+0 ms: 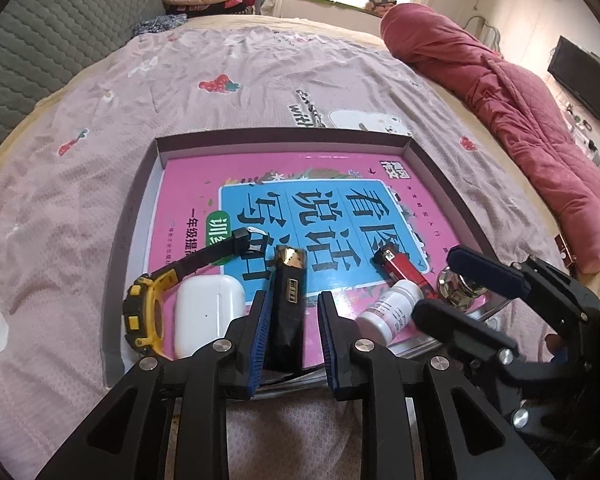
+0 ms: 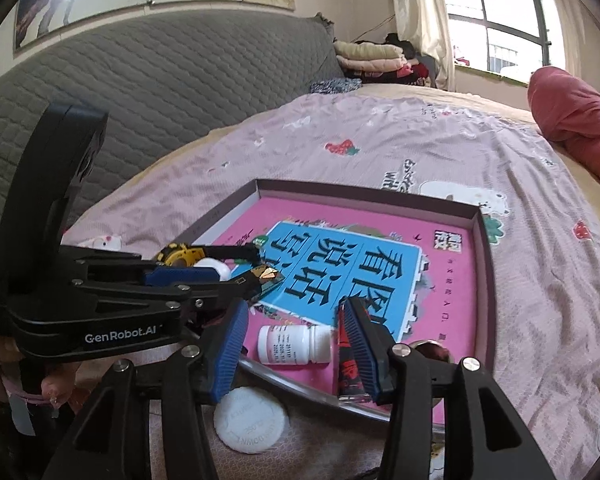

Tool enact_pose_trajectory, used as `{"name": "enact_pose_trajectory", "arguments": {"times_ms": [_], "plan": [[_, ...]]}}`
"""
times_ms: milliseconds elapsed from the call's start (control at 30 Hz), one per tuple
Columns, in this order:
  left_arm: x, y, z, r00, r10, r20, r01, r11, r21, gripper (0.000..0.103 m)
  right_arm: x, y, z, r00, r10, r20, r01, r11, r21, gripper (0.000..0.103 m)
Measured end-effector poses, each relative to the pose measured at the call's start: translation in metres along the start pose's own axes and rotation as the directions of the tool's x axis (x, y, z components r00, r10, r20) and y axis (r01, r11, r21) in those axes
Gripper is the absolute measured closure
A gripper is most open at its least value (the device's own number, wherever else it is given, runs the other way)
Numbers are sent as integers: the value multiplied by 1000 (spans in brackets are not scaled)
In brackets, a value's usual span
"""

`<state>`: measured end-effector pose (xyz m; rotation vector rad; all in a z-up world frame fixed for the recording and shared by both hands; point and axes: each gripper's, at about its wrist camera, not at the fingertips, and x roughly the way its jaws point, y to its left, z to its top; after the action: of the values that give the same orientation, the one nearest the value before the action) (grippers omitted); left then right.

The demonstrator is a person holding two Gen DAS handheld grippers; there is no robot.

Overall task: Organize rigid objects
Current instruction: 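Open the left tool to drop the black case while the right tool releases the pill bottle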

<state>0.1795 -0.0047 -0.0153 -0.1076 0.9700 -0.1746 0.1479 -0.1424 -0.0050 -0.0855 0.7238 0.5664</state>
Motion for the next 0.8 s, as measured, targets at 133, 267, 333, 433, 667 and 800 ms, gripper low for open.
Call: {"name": "enact_pose_trajectory", "arguments": {"times_ms": [133,267,333,433,667,800], "plan": [[-5,-2,1,1000,7,5,-7,1000,3,68,-9,-6,0,1000,-10,21,10,1000,29,53],[-12,-5,0,1000,4,12,-5,1000,8,67,-21,-12,-1,999,-20,46,17,998,56,53],[-17,-7,0,1000,4,17,-4,1000,16,67,-27,-14,-2,998,-29,58,25,998,66,53],[-25,-10,-1,1000,2,29,-2,1000,22,67,-36,-16,-2,997,-41,72,35,996,80,53],[-47,-15,-1,998,-5,57,3,1000,29,57,-55,-23,-5,993,-73,90,63,992,109,52],[-57,-18,-4,998,-2,68,-1,999,40,57,-60,-24,-10,993,-88,84,77,990,121,51]]}}
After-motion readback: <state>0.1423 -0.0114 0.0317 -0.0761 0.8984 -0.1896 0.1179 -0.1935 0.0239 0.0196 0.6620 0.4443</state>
